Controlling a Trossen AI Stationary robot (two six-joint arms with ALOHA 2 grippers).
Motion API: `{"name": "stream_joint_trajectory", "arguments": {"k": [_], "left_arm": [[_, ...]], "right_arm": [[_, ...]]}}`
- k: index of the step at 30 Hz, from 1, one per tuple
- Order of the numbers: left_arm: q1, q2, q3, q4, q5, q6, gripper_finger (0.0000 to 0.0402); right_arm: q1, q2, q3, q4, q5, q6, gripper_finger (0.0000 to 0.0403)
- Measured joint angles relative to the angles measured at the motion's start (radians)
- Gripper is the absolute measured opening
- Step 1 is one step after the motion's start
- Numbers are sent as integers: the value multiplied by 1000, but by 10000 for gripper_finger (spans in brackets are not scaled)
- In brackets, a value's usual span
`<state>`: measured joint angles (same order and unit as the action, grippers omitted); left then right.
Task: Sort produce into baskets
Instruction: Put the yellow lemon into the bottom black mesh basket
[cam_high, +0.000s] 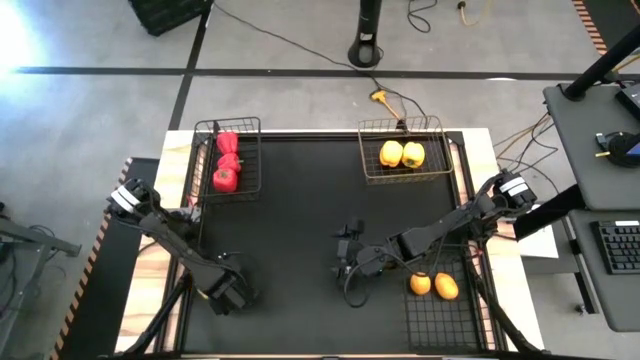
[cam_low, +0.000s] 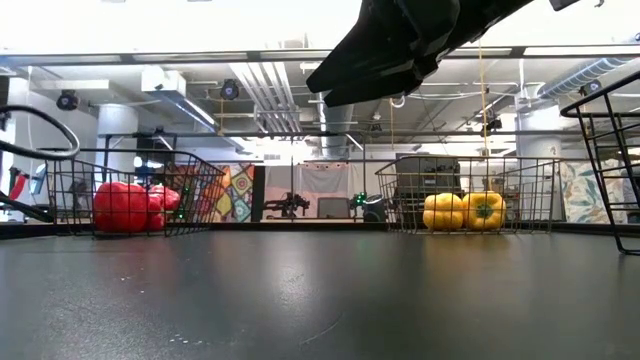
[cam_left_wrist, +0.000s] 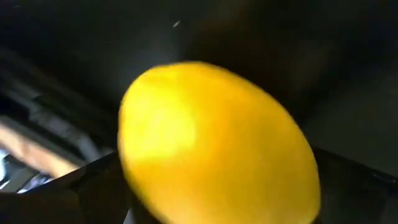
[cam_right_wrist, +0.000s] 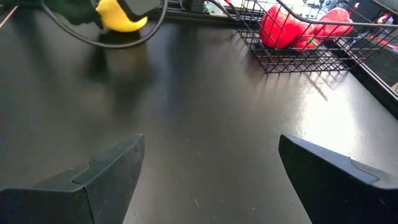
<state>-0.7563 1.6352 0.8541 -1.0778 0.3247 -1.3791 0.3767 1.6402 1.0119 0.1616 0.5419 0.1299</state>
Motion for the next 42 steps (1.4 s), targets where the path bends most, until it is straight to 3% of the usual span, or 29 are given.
{"name": "stream_joint_trajectory", "arguments": {"k": [9, 14, 20, 26, 29, 34, 37, 42], "left_arm": [[-1, -6, -44, 90, -58, -4, 384], [-2, -4, -30, 109, -121, 32, 347], [-1, -1, 12, 167, -340, 128, 281], [30, 2, 27, 361, -598, 241, 281], [75, 2, 10, 530, -684, 319, 289], [181, 2, -44, 825, -695, 479, 286], [228, 6, -77, 944, -690, 543, 291], [258, 23, -84, 985, -685, 611, 323]], "right_arm": [[0, 0, 0, 0, 0, 1, 363], [0, 0, 0, 0, 0, 1, 363], [7, 0, 1, -37, -73, 4, 363], [59, -2, 48, -146, -79, -45, 363], [102, -2, 106, -286, -79, -44, 363], [163, -2, 219, -557, -83, 113, 363], [177, -3, 224, -559, -82, 151, 363], [165, 18, 192, -461, -80, 135, 363]]}}
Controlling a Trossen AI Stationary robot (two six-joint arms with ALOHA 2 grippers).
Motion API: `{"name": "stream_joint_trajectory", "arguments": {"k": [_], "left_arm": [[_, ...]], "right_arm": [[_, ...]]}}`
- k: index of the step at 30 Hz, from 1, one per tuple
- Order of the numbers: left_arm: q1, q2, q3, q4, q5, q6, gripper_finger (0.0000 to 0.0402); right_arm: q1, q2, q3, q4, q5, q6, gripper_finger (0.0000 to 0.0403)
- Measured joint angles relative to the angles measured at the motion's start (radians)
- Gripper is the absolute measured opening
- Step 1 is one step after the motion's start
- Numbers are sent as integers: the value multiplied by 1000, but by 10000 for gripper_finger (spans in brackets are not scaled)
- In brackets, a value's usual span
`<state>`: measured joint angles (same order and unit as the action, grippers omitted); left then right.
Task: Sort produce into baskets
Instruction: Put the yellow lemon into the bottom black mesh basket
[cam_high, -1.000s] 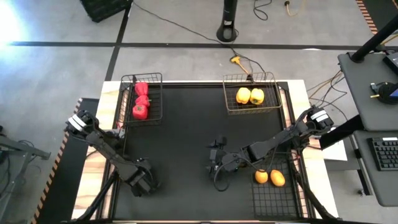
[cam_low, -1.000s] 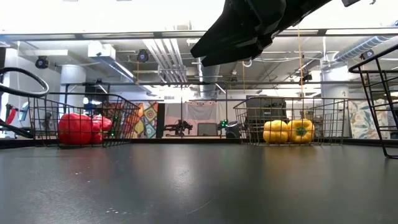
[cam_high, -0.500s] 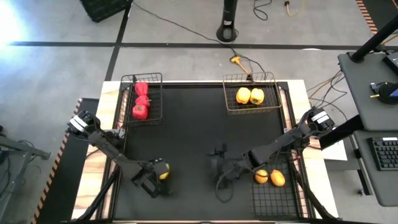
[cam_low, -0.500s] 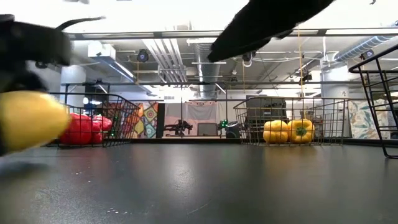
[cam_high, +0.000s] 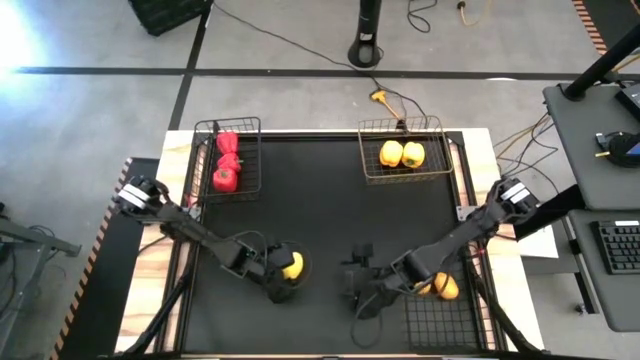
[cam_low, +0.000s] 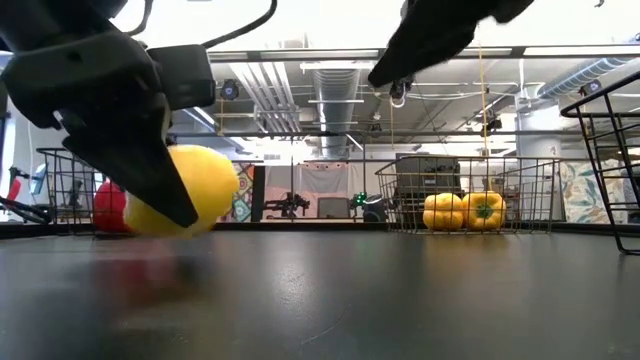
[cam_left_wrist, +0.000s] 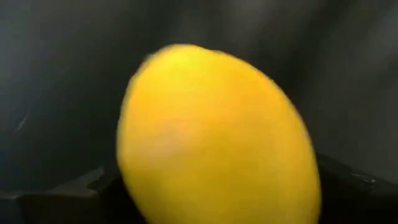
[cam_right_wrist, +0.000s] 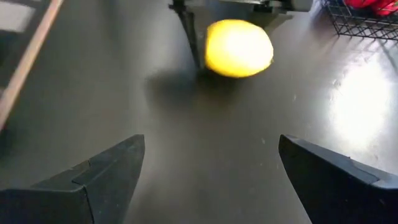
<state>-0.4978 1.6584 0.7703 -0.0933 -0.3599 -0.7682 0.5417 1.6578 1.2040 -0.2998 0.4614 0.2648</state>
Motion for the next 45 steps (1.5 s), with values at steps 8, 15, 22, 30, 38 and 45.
{"name": "stream_joint_trajectory", "arguments": {"k": [8, 15, 22, 30, 38, 45], "left_arm": [[3, 55, 24, 72, -28, 121, 357], [1, 59, 54, 67, -75, 177, 361], [-27, 25, 87, -39, -68, 165, 361], [-90, -130, 135, -183, -116, 192, 361], [-183, -302, 101, -314, -307, 149, 361], [-312, -417, -21, -247, -507, 59, 336]], "right_arm": [[-34, 127, -19, 196, 0, -91, 363], [-71, 187, 15, 250, 3, -95, 363], [-126, 256, 49, 309, -14, -39, 363], [-168, 399, 206, 318, -61, -6, 363], [-182, 559, 393, 271, -124, -2, 363], [-192, 640, 502, 282, -109, 13, 362]]}}
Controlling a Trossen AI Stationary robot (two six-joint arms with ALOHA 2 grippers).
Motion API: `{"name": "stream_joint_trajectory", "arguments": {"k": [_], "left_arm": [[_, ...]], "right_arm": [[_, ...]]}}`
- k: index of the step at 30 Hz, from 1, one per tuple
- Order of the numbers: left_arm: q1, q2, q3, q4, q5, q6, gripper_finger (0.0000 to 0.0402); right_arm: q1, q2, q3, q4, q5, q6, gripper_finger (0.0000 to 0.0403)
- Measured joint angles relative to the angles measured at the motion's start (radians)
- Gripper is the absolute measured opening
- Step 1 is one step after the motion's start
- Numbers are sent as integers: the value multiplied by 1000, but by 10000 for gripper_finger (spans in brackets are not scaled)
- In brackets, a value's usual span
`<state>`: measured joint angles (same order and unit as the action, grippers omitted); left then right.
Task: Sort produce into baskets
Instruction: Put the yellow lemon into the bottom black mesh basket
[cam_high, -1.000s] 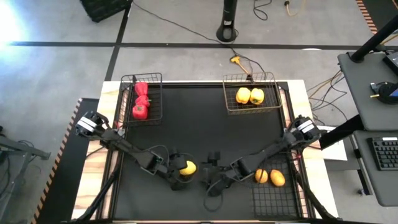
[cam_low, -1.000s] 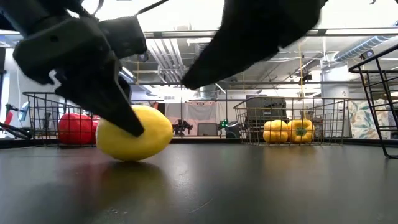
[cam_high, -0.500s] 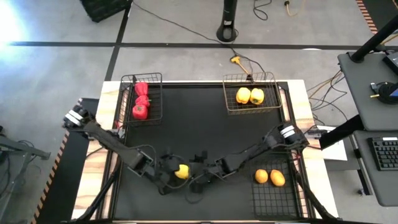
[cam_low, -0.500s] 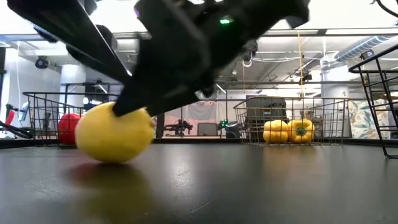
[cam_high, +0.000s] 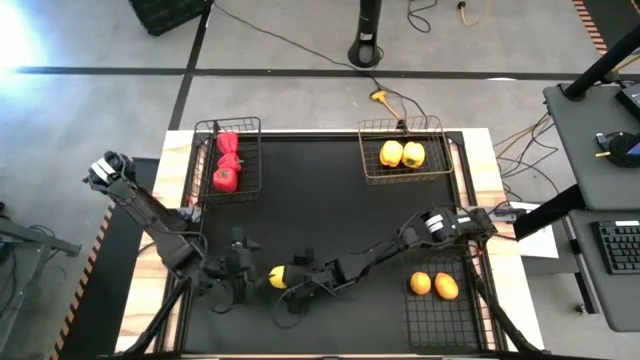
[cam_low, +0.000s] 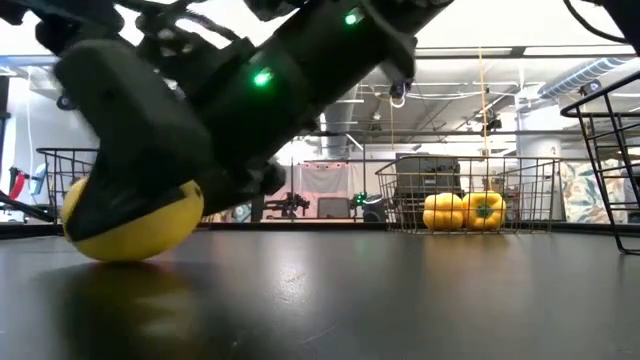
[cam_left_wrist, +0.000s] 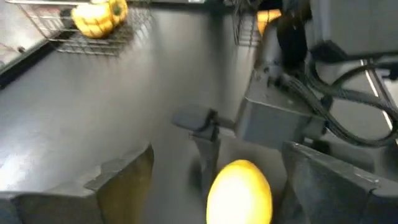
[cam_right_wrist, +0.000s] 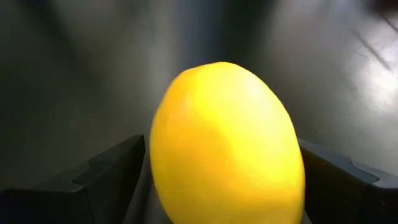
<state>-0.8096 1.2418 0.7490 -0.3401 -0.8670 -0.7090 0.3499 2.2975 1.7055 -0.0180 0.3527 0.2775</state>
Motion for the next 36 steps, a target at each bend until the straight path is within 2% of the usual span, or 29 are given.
{"name": "stream_joint_trajectory", "arguments": {"k": [5, 10, 14, 19, 23, 27, 31, 36], "left_arm": [[-67, -78, -155, 226, -86, 6, 310], [-82, -135, -326, 628, -78, 163, 294], [-82, -168, -434, 938, -52, 332, 282], [-82, -184, -524, 1229, -17, 519, 273], [-84, -184, -550, 1288, 10, 563, 272], [-84, -176, -555, 1283, 23, 567, 271], [-84, -169, -555, 1281, 27, 569, 271], [-84, -169, -555, 1279, 29, 569, 271]], "right_arm": [[0, 42, 54, -1, 14, -8, 331], [1, 34, 80, -38, 14, -8, 293], [7, -8, 129, -229, 14, -6, 293], [43, -111, 197, -625, 17, 82, 294], [92, -224, 215, -984, 41, 221, 293], [164, -389, 180, -1233, 78, 403, 295], [263, -542, 80, -1348, 62, 674, 295], [403, -690, -59, -1425, -54, 1028, 295]]}}
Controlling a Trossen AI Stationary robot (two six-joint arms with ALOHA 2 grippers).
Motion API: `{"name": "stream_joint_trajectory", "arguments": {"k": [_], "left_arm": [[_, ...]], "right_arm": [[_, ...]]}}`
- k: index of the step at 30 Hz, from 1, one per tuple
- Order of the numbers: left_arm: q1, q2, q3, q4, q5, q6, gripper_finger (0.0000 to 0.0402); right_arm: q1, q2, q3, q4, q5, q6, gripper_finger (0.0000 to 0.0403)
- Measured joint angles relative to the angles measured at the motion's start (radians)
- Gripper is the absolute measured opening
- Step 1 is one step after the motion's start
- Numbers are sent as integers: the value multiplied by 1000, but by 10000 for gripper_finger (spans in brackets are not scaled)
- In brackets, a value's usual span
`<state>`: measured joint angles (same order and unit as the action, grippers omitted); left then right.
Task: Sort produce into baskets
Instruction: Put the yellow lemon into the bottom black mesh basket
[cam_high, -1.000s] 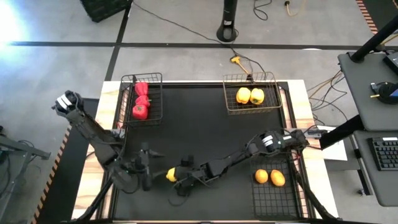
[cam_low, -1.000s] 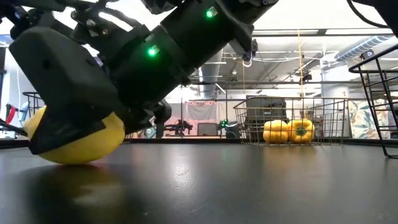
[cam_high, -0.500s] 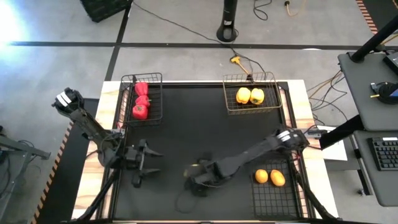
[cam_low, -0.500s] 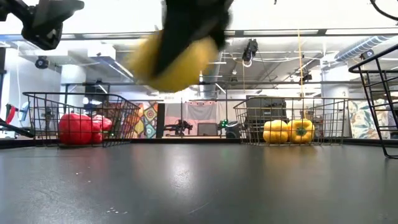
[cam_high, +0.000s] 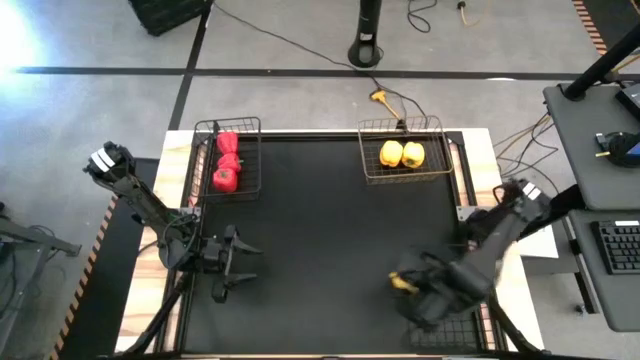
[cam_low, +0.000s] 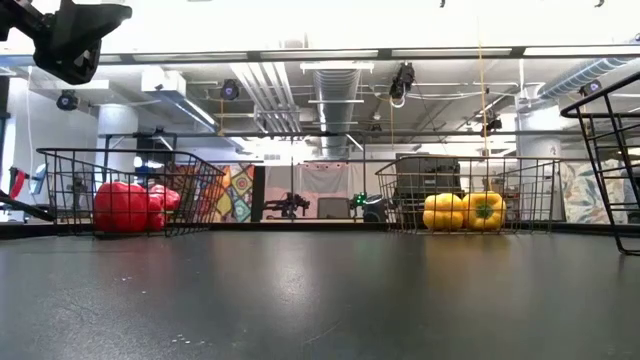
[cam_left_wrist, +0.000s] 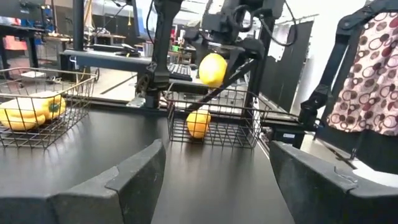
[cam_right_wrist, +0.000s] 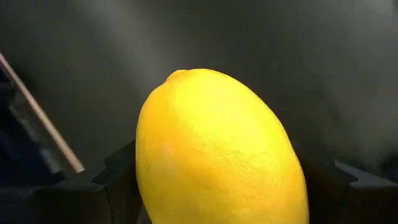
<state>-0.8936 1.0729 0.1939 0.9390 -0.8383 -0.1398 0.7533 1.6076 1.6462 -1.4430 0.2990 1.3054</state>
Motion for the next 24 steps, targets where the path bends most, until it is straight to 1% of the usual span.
{"name": "stream_joint_trajectory", "arguments": {"k": [5, 8, 11, 14, 18, 24], "left_arm": [[0, 0, 0, -1, 0, 1, 271], [0, 0, 0, -5, 0, 5, 271], [0, 0, 0, -5, -31, 5, 271], [1, 0, 0, -5, -68, -1, 271], [0, 0, 0, -6, -68, 0, 271], [0, 3, 0, -15, -68, -3, 271]], "right_arm": [[122, -78, -152, -2, -110, 276, 294], [162, -94, -232, -1, -173, 389, 295], [189, -93, -298, 22, -222, 423, 294], [198, -95, -332, 52, -256, 451, 294], [200, -95, -340, 98, -255, 446, 295], [200, -93, -360, 99, -254, 442, 295]]}}
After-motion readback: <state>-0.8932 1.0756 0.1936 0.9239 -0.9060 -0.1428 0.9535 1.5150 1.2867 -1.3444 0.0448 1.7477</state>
